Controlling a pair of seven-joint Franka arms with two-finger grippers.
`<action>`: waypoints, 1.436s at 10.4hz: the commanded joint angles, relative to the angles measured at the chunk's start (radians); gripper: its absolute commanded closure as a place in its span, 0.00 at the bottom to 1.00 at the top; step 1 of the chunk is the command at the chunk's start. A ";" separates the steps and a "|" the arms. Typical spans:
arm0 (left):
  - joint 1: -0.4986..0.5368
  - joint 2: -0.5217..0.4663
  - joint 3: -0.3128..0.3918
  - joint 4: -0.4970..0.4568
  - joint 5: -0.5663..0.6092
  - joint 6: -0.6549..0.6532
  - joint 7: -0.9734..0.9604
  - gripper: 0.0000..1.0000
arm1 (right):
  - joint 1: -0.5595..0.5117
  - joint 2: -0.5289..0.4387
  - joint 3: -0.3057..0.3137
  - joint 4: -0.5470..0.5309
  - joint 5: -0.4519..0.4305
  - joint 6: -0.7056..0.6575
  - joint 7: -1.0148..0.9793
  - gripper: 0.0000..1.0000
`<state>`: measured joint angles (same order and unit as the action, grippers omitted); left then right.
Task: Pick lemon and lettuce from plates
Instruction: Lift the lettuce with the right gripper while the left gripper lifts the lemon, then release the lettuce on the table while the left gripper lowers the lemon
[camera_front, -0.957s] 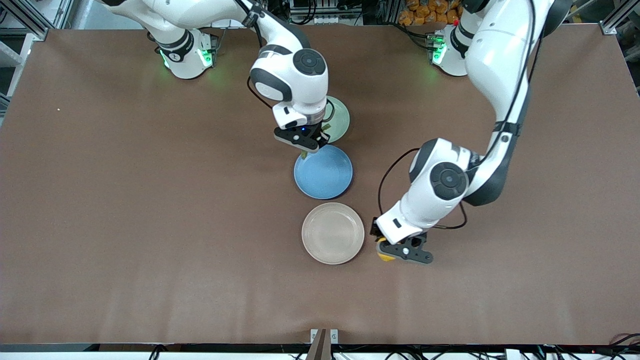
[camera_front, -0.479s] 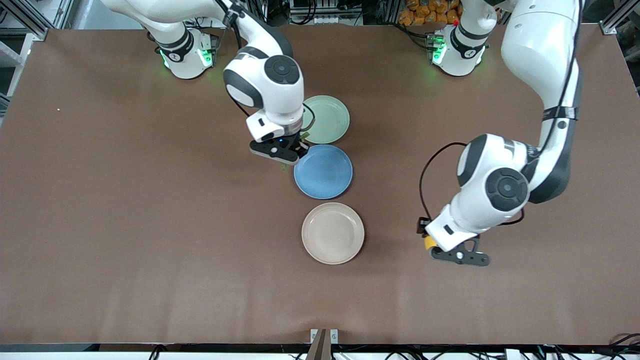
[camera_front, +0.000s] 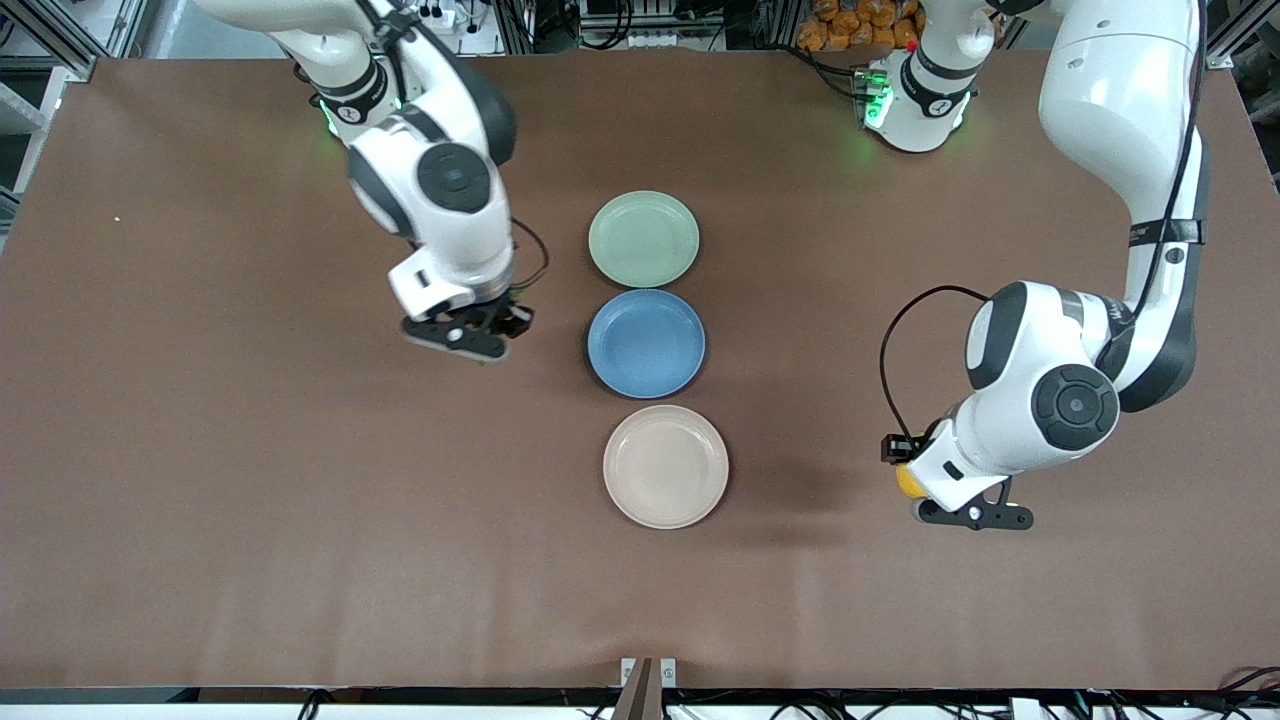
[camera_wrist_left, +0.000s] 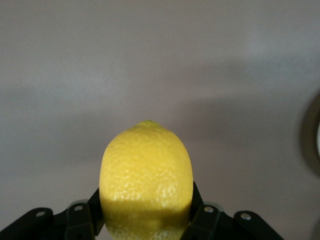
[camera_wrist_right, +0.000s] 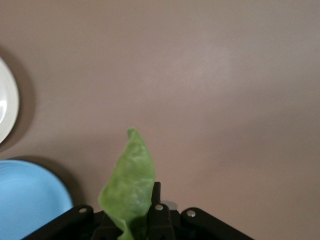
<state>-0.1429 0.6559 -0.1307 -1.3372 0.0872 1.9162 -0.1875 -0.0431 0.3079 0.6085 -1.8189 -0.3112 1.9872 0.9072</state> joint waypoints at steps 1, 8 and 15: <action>0.028 -0.033 -0.007 -0.054 0.020 -0.014 0.014 0.75 | -0.043 -0.053 -0.086 -0.030 0.086 0.018 -0.173 1.00; 0.080 -0.206 -0.006 -0.337 0.066 0.088 0.011 0.73 | -0.072 -0.029 -0.308 -0.034 0.139 0.044 -0.569 1.00; 0.115 -0.297 -0.006 -0.617 0.069 0.351 -0.003 0.72 | -0.107 0.053 -0.360 -0.054 0.144 0.137 -0.616 0.96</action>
<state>-0.0547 0.4029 -0.1302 -1.8885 0.1317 2.2264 -0.1869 -0.1382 0.3491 0.2665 -1.8709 -0.1884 2.0937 0.3113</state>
